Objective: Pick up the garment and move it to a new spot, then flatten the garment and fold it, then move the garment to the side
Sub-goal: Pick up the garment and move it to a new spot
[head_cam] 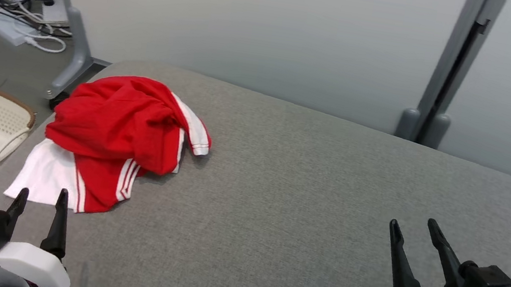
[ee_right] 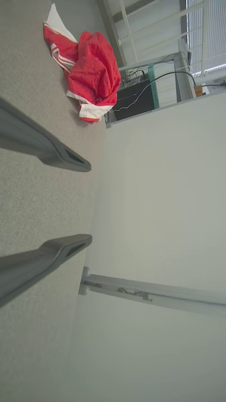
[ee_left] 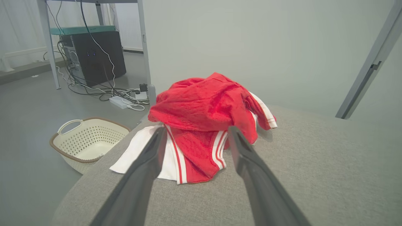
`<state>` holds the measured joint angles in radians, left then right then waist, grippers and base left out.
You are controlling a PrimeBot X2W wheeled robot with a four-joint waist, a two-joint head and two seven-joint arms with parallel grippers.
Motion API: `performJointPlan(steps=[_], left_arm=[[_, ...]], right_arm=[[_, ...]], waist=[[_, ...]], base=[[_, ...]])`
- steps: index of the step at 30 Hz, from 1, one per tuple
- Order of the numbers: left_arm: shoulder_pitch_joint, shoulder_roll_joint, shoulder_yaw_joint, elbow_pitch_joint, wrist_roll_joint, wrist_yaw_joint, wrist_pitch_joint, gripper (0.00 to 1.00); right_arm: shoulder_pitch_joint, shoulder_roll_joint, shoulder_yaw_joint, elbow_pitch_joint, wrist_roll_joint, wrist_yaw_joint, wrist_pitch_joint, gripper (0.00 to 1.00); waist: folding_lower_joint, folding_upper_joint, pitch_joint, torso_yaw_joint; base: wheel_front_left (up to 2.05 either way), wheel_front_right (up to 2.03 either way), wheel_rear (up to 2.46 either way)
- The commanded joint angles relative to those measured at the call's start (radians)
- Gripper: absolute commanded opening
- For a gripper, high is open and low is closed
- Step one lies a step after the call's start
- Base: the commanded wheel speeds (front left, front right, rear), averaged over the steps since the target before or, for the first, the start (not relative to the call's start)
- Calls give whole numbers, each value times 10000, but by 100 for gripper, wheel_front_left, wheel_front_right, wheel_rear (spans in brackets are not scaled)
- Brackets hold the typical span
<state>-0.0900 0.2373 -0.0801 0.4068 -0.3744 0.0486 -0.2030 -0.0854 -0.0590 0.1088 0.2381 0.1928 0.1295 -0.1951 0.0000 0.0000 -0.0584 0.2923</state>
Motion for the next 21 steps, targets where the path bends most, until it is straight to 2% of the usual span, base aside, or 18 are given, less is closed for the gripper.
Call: performJointPlan(steps=[1,9,21], left_arm=[[-59,60,74,29,-108,26,-49,100],[3,191,178,50,-243,9,-122,100],[-81,180,103,129,-321,65,-211,100]], right_arm=[[-109,-13,78,21,97,21,-77,100],[-248,31,278,214,164,21,-159,100],[-218,54,189,343,144,21,-225,100]], waist=[[0,0,5,523],[0,0,5,1017],[0,0,17,1136]], base=[[0,0,0],[0,0,0],[0,0,0]])
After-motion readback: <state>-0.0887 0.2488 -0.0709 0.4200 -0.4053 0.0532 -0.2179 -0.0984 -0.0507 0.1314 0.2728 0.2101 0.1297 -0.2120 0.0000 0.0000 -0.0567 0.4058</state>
